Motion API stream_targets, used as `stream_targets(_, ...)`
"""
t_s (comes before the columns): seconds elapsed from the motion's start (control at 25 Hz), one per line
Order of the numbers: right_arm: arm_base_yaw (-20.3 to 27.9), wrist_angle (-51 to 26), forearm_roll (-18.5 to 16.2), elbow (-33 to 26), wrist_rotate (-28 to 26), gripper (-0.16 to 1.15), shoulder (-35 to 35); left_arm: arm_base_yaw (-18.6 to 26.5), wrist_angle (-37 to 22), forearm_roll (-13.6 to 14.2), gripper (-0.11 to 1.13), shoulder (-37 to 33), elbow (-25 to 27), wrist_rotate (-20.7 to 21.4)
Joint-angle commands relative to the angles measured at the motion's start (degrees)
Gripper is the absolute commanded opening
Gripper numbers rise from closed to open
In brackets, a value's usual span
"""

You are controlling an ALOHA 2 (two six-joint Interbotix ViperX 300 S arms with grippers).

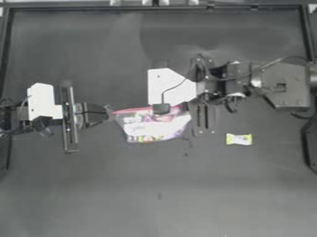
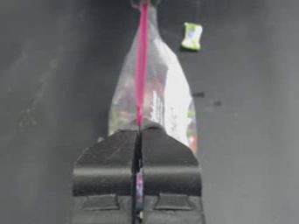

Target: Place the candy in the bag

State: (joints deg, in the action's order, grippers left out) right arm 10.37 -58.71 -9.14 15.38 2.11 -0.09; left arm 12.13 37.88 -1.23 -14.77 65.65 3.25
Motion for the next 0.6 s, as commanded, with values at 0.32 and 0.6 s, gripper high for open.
stream_targets(0.32, 0.7, 0.44, -1.67, 4.13, -2.9, 0.29, -6.06, 0.0, 0.26, 0.0, 0.09, -1.85, -0.35, -0.09)
stream_targets(0.6, 0.7, 1.14, -2.11, 6.86, -3.96, 0.29, -7.73, 0.09, 0.26, 0.09, 0.09, -1.85, -0.44, -0.09)
